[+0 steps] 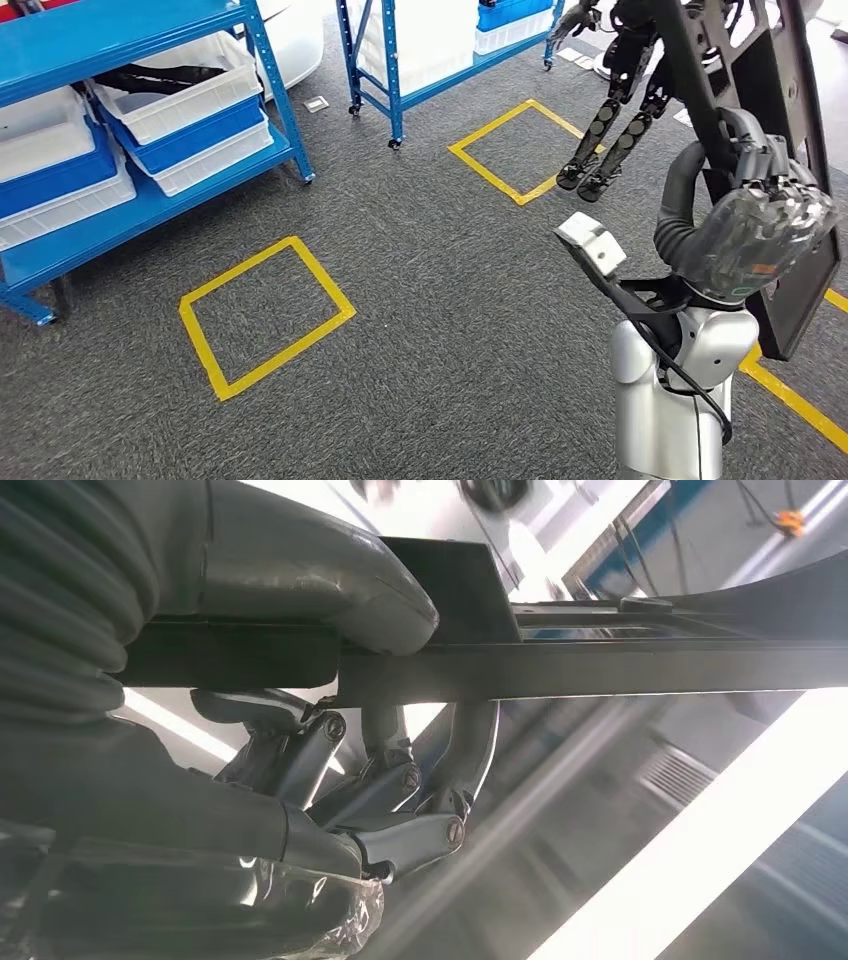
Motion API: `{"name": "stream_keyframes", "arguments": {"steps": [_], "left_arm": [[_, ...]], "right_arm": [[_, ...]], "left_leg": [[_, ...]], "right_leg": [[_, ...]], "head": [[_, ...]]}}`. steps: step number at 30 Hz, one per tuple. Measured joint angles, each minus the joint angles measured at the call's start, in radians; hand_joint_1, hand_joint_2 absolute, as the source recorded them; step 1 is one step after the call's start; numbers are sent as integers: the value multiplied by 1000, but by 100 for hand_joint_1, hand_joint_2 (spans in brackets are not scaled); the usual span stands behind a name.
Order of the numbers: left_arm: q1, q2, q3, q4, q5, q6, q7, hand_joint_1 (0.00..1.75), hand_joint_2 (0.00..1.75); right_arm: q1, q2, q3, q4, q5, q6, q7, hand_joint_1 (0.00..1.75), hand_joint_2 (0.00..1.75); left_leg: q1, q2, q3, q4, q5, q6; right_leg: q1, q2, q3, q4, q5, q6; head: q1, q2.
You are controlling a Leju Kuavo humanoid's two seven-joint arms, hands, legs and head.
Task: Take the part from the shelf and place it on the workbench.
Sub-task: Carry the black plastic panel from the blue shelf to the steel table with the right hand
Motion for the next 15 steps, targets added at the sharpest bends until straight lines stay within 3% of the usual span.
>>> {"name": "stream_keyframes", "arguments": {"steps": [2, 4, 6, 8, 10, 11, 12, 14, 15], "left_arm": [[1, 0, 3, -4, 7, -2, 2, 0, 175], [2, -3, 5, -6, 13, -4, 3, 0, 175], [6, -6, 6, -7, 18, -5, 2, 0, 175], [11, -8, 6, -8, 23, -6, -2, 0, 175], [16, -8, 6, -9, 30, -5, -3, 0, 175], [17, -8, 6, -9, 35, -5, -3, 0, 175], [17, -8, 6, -9, 39, -4, -3, 0, 175], [17, -7, 6, -10, 46, -3, -4, 0, 175], [17, -6, 6, -11, 49, -3, -5, 0, 175]], "right_arm": [[-25, -22, -32, 11, 50, 0, -33, 175, 175], [-45, -49, -72, 22, 58, -1, -54, 175, 175], [-60, -77, -111, 29, 58, -2, -75, 175, 175], [-69, -97, -143, 37, 58, -2, -109, 175, 175], [-71, -110, -170, 45, 58, -2, -146, 175, 175], [-72, -116, -183, 50, 58, -2, -159, 175, 175], [-75, -124, -192, 55, 58, -2, -160, 175, 175], [-90, -145, -197, 70, 58, -2, -123, 175, 175], [-101, -158, -191, 77, 58, 0, -87, 175, 175]], "left_leg": [[-9, -15, 21, -43, 13, 8], [-10, 10, 23, -55, 25, 8], [-7, 36, 27, -78, 43, 9], [-9, 67, 25, -89, 52, 11], [-12, 98, 20, -88, 52, 12], [-12, 114, 19, -87, 52, 11], [-11, 127, 18, -85, 51, 10], [-12, 153, 18, -78, 45, 1], [-14, 164, 16, -72, 41, -5]], "right_leg": [[-2, 17, -4, -1, 7, 10], [0, 30, -13, -5, 15, 23], [7, -5, -40, 30, -4, 26], [9, -61, -91, 137, -59, 21], [4, -81, -132, 241, -101, 26], [0, -87, -131, 253, -104, 34], [-5, -93, -110, 225, -93, 45], [-12, -129, -29, 93, -53, 63], [-12, -147, 4, 35, -38, 65]], "head": [[-2, 0], [-4, 0], [-1, 0], [7, 0], [12, 0], [12, 0], [12, 0], [13, 0], [13, 0]]}}
